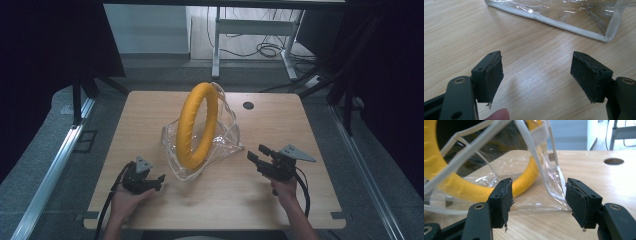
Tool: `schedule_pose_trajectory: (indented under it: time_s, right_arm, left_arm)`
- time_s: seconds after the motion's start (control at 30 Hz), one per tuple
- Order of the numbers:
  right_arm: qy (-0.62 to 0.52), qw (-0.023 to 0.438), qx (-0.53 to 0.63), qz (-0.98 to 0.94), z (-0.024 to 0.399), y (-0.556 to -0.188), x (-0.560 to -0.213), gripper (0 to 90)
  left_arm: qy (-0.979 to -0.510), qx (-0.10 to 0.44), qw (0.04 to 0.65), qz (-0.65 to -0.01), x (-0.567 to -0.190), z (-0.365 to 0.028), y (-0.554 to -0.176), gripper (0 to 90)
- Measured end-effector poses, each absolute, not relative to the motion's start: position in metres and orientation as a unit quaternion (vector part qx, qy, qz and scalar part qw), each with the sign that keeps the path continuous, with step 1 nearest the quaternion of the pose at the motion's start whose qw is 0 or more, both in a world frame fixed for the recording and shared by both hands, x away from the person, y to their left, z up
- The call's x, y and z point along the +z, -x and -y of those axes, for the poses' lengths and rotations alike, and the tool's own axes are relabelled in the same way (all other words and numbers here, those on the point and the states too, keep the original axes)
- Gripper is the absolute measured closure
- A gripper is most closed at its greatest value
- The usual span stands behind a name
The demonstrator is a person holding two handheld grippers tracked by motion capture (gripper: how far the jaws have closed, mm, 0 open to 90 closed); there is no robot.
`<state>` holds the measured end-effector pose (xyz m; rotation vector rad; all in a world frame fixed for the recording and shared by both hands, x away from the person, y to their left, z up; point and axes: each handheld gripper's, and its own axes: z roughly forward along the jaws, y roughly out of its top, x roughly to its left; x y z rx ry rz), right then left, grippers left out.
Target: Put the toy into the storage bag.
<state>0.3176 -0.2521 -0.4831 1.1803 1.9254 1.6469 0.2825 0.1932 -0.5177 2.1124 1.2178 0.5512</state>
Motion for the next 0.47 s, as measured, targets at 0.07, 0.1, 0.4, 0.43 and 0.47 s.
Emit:
schedule_pose_trajectory:
  time_s: [0.07,0.1,0.4,0.43,0.47]
  right_arm:
    - [-0.423,0.171,0.58,-0.675,0.2555,-0.3174,-0.4875,38.4]
    - [-0.425,0.169,0.579,-0.675,0.2567,-0.3173,-0.489,38.4]
    - [-0.427,0.174,0.569,-0.68,0.2594,-0.3173,-0.4939,38.4]
    - [-0.429,0.173,0.568,-0.681,0.2591,-0.3173,-0.4946,38.5]
    - [-0.429,0.173,0.568,-0.681,0.259,-0.3176,-0.4954,38.4]
  left_arm:
    - [-0.802,0.209,0.314,-0.463,-0.518,-0.1933,-0.2826,26.1]
    - [-0.802,0.209,0.315,-0.463,-0.518,-0.1932,-0.2826,26.1]
    - [-0.803,0.21,0.315,-0.461,-0.5167,-0.1948,-0.2819,26.1]
    - [-0.803,0.21,0.315,-0.461,-0.5166,-0.195,-0.2818,26.1]
    - [-0.802,0.21,0.315,-0.461,-0.5164,-0.1952,-0.2817,26.1]
